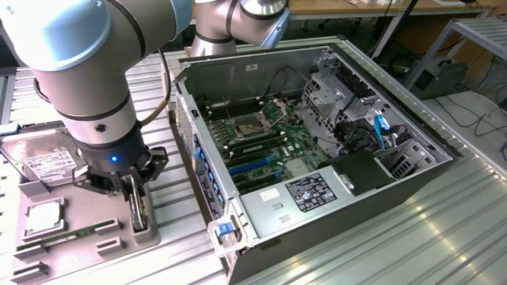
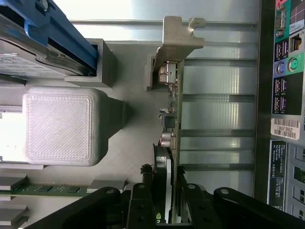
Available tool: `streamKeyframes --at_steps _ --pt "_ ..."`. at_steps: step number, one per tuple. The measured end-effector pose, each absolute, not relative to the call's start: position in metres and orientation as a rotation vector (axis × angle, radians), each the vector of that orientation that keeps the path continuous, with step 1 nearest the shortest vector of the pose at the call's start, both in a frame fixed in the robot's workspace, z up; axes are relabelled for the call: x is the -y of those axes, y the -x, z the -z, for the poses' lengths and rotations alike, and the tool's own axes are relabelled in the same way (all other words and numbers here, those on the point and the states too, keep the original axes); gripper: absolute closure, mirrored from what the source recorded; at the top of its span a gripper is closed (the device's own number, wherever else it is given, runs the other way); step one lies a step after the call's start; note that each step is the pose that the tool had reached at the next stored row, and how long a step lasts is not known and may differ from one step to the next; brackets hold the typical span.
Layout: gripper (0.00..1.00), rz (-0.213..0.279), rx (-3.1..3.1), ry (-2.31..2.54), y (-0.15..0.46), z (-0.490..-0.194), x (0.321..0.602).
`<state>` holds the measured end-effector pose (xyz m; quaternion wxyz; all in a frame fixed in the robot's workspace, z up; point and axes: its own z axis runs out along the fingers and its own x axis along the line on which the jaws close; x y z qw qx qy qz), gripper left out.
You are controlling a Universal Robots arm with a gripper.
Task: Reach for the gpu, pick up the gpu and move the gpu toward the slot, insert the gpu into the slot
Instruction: 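Pick up the gpu and move the gpu toward the slot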
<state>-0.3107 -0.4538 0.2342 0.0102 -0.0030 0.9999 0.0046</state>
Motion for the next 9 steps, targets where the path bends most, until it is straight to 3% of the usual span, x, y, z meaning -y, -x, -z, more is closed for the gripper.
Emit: streamKeyframes --at_steps 9 --pt "0.73 -0.014 -3.121 0.009 0.3106 -0.2341 0.4538"
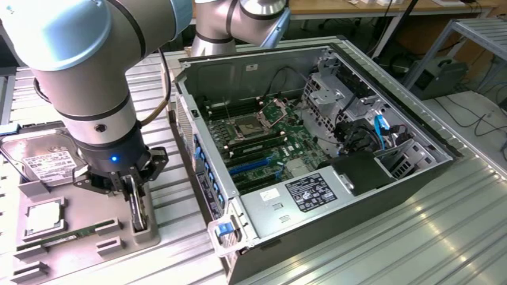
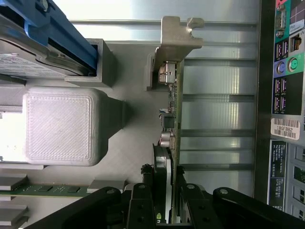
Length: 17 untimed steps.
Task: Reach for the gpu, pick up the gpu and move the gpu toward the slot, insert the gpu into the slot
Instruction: 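Pick up the gpu and move the gpu toward the slot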
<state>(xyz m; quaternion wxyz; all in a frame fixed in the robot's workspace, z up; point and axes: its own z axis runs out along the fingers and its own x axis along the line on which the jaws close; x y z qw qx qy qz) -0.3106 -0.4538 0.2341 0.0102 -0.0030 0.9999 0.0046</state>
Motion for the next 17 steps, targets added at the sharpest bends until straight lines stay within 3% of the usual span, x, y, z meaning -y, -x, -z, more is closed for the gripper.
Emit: streamKeyframes --at_steps 8,17 --pt "0.73 -0.014 -3.117 0.009 0.311 -0.243 0.454" --pt "0.73 -0.014 -3.116 0.009 0.311 -0.292 0.454"
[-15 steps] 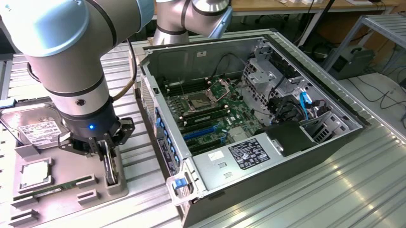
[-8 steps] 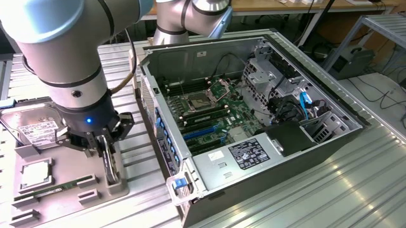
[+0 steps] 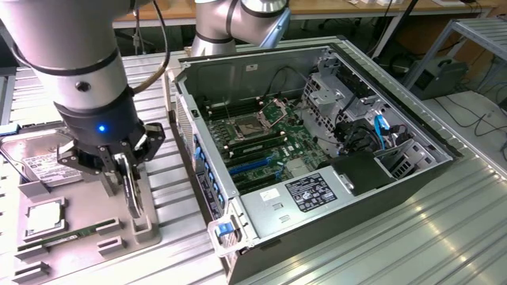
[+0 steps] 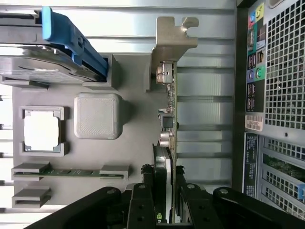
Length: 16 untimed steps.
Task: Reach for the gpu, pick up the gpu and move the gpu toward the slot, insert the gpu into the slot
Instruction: 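Pick up the gpu and move the gpu toward the slot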
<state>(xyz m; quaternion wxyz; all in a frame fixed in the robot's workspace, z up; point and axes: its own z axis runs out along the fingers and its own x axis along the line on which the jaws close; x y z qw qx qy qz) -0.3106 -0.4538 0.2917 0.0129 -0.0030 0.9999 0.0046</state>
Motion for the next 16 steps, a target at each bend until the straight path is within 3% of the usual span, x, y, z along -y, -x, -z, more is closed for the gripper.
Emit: streamKeyframes --at_steps 16 --pt "0.73 -0.015 -3.116 0.009 0.311 -0.369 0.454"
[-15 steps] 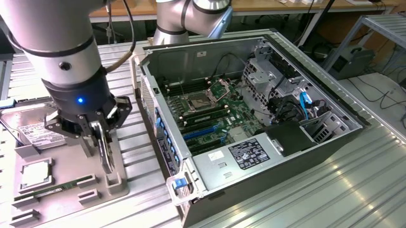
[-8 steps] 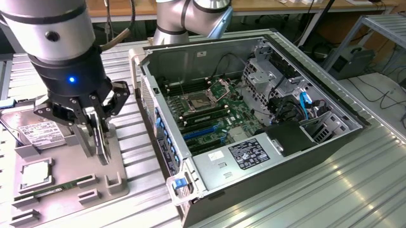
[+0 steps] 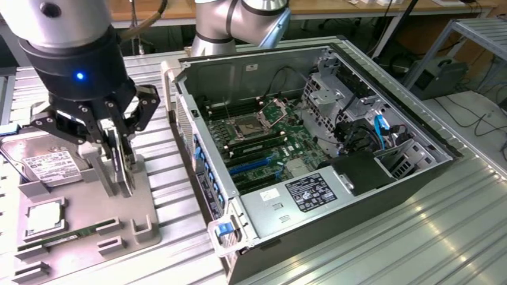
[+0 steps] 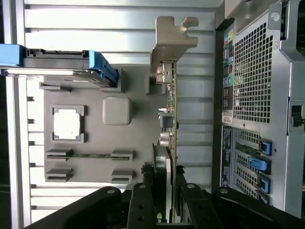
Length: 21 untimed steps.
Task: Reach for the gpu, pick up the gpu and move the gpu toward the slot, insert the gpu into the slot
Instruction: 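Pick up the gpu and move the gpu toward the slot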
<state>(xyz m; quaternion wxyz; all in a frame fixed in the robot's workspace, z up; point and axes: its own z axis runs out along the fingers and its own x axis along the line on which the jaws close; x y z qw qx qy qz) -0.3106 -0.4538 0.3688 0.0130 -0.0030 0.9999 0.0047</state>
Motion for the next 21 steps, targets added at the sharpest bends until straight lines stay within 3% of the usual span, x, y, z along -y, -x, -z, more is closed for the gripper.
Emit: streamKeyframes --at_steps 21 --pt "0.73 -0.014 -3.116 0.009 0.311 -0.446 0.454"
